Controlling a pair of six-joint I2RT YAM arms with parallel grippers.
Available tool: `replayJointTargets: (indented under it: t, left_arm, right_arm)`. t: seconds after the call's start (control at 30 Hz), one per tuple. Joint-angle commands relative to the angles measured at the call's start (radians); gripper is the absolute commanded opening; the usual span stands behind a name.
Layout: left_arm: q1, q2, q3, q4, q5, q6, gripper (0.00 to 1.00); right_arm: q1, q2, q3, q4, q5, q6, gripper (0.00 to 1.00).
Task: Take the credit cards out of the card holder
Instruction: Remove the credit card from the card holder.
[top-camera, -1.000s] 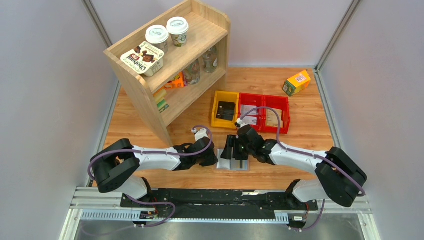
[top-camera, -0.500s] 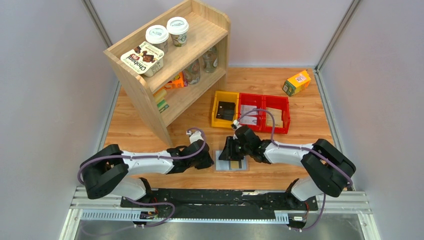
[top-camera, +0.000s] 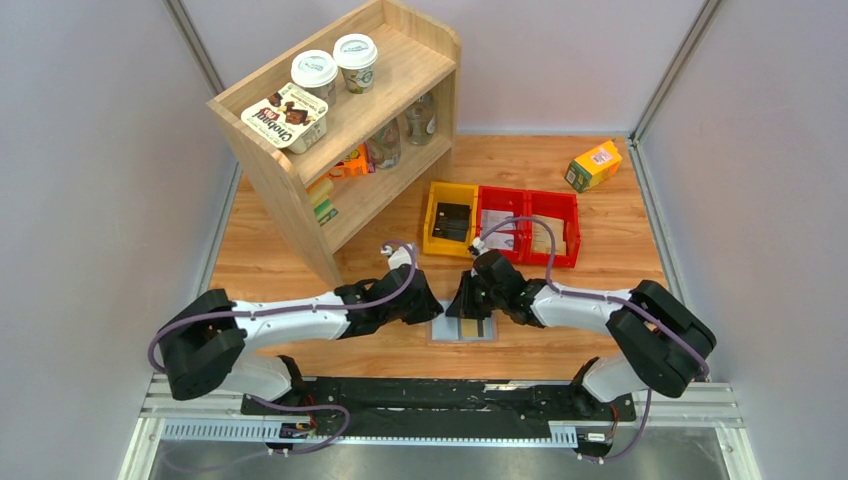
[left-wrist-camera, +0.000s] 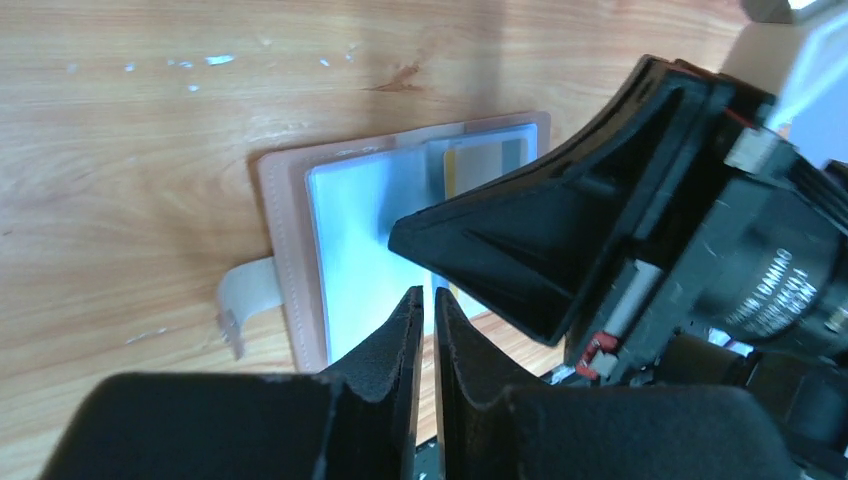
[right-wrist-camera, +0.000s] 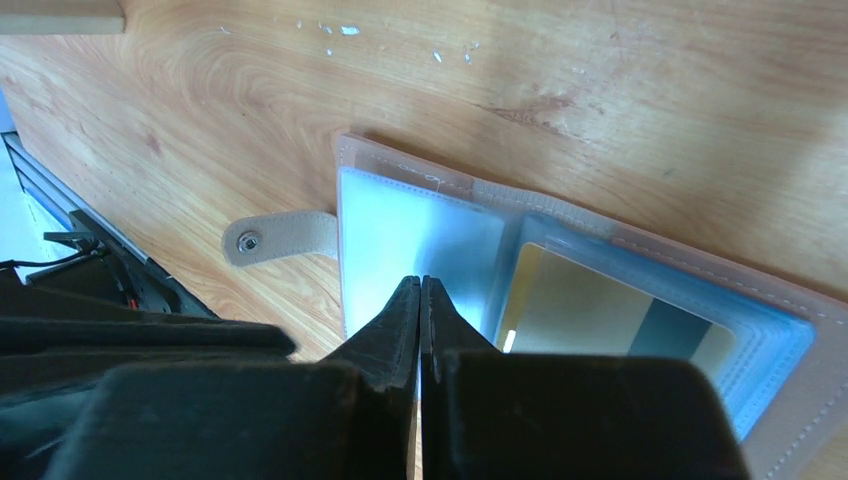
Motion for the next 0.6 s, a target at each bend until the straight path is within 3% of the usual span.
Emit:
replayJointTargets:
  t: [0.0,0.3,0.43,0.57]
  left_arm:
    - [-0.006,0.1,0.053,0.071,0.051,-0.005,0.15]
    - [-0.005,0.255,0.062,0.103,0.091,-0.036,0.13]
    - [-0.005,0.24,0.059,0.105,0.083,-0.03,0.13]
    - [-0.003,0.231,0.059,0.143,0.089,-0.024,0.17]
  right_arm:
    - [-0.002,-0.073,-0.006,-0.016,0.072,-0.003,0.0]
    - [-0.002,-0.22,-0.006,-0.154,0.21,-0.027,0.01]
    - [-0.005,-0.3,-0.009,-0.262,0.308,-0.047,0.12]
    - [-0.04,-0.329,-0.039,-0.299,0.299,-0.041,0.26]
